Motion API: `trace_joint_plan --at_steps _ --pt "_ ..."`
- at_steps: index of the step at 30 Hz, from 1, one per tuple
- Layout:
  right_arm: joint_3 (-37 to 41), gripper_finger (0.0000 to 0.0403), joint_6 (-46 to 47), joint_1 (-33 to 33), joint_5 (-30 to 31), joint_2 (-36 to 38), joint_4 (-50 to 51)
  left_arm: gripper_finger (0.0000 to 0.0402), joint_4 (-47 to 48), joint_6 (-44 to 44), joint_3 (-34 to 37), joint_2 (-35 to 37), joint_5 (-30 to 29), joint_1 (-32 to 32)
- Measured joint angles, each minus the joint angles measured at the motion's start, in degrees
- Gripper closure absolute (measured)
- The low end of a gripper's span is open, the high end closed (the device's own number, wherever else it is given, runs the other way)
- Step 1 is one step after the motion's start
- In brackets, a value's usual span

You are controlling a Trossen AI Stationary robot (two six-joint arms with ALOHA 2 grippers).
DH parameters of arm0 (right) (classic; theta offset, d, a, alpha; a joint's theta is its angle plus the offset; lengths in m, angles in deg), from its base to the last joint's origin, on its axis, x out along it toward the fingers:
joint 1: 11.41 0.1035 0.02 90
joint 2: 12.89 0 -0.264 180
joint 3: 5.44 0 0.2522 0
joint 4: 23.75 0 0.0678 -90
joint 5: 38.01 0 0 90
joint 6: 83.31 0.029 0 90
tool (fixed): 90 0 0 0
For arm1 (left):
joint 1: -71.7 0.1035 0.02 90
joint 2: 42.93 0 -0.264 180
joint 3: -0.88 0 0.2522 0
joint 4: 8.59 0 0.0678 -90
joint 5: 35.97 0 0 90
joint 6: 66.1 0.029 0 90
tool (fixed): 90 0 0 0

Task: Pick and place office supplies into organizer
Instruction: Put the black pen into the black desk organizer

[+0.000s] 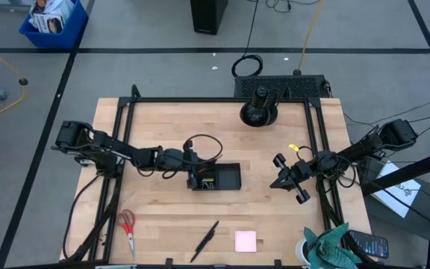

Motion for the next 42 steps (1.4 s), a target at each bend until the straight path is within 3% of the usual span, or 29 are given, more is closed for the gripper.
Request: trace_joint_plan --at_steps 9,13,16,20,25,32,37,42 --pt "0.0 0.0403 0.3 0.0 -0.1 0.0 0.2 0.0265 0.5 -0.5 -0.3 1.3 -0.3 0.0" --pt "0.0 0.0403 0.3 0.0 -0.3 0.0 0.2 0.0232 4.4 0.0 -2.5 4.0 -1.5 -0.7" --pt "0.0 0.0403 0.4 0.0 -0.3 0.0 0.2 0.0227 16.3 -1.2 -7.5 7.1 -5.4 -2.5" --pt "0.0 0.0403 0.3 0.0 -0.3 0.0 0.1 0.0246 38.3 -7.2 -19.7 6.5 -10.5 -8.2" --pt "0.0 0.0403 0.4 0.0 -0.3 0.0 0.4 0.0288 57.0 -22.6 -34.0 -4.2 -14.8 -17.1" --pt "0.0 0.0403 0.4 0.0 -0.3 0.1 1.5 0.0319 72.3 -41.5 -55.7 -24.3 -15.0 -24.1" --pt "0.0 0.0403 0.4 0.0 -0.3 0.1 1.4 0.0301 78.7 -49.0 -67.4 -32.6 -10.0 -24.8" --pt "0.0 0.0403 0.4 0.0 -0.3 0.1 1.5 0.0251 79.2 -53.4 -70.8 -37.0 -5.0 -24.1"
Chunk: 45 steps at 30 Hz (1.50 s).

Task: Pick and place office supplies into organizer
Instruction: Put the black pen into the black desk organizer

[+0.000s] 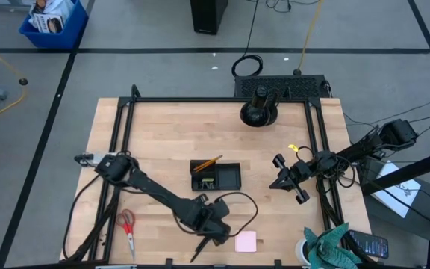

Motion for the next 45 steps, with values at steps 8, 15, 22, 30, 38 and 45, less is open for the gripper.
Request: trace_joint_plan --at_steps 8,15,22,30,38,45 --pt "0.0 0.0403 0.0 0.0 0.0 0.0 -1.3 0.0198 0.0 -4.4 2.0 -1.1 3.7 0.6" --pt "0.0 0.0403 0.0 0.0 0.0 0.0 0.5 0.0205 -0.5 -4.1 2.0 -1.0 4.4 0.3" --pt "0.0 0.0403 0.8 0.0 0.0 0.0 0.5 0.0186 -2.2 -3.6 2.1 -2.5 5.0 -0.6" --pt "0.0 0.0403 1.1 0.0 -0.1 0.0 1.4 0.0174 -2.5 -3.7 1.7 -6.7 6.8 -1.2" --pt "0.0 0.0403 0.2 0.0 0.0 0.0 1.1 0.0247 -1.6 -0.1 1.8 -7.8 6.1 -1.2" --pt "0.0 0.0403 0.6 0.0 0.0 0.0 0.9 0.0359 -2.4 5.1 1.9 -7.9 4.9 -1.2"
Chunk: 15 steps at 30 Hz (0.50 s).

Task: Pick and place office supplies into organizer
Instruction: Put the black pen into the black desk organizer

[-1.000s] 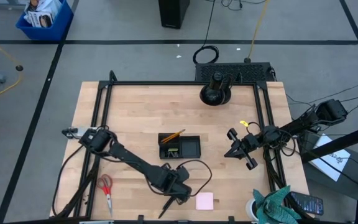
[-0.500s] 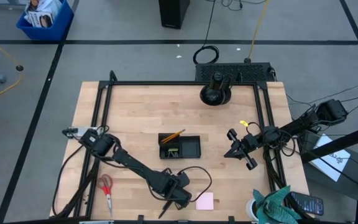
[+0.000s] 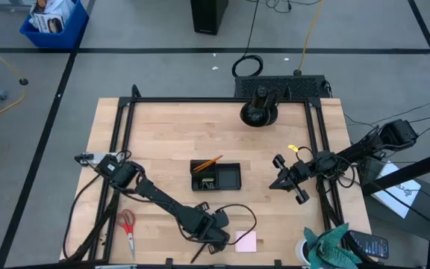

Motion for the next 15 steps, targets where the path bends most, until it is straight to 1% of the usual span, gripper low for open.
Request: trace_joint_plan --at_steps 2,3,9,15 --pt "0.0 0.0403 0.5 0.0 0.0 0.0 0.5 0.0384 0.1 2.3 0.0 0.0 -1.1 0.0" --pt "0.0 0.0403 0.7 0.0 0.0 0.0 0.5 0.0389 0.3 3.5 0.0 0.0 -1.6 0.0" --pt "0.0 0.0403 0.7 0.0 0.1 0.0 0.4 0.0367 0.3 8.8 0.1 0.0 -3.3 -0.1" --pt "0.0 0.0403 0.9 0.0 0.2 0.0 0.4 0.0386 0.2 12.4 0.1 0.0 -3.8 0.1"
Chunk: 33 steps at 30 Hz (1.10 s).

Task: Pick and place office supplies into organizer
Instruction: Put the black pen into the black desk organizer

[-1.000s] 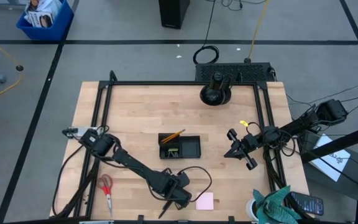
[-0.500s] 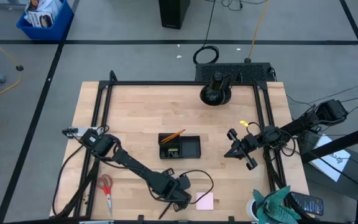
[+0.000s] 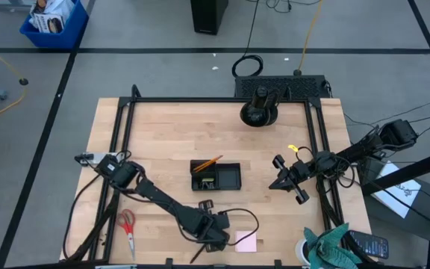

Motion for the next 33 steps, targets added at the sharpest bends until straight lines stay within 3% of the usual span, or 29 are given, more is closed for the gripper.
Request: trace_joint_plan --at_steps 8,13,17,27,33 --pt "0.0 0.0403 -1.1 0.0 0.2 0.0 -0.2 0.0376 -0.9 6.4 0.3 2.1 -0.7 0.9" --pt "0.0 0.0403 -1.3 0.0 0.2 0.0 -0.5 0.038 -0.8 11.5 0.7 4.9 -5.4 1.3" --pt "0.0 0.0403 -1.3 0.0 0.1 0.0 -0.4 0.0393 -1.9 18.8 0.4 9.1 -9.8 1.4" --pt "0.0 0.0403 -1.5 0.0 1.6 0.0 -0.5 0.0388 -11.2 37.1 0.2 21.5 -10.7 3.5" --pt "0.0 0.0403 -1.5 0.0 1.6 0.0 -1.7 0.0385 -12.8 43.6 1.3 29.8 -11.0 7.3"
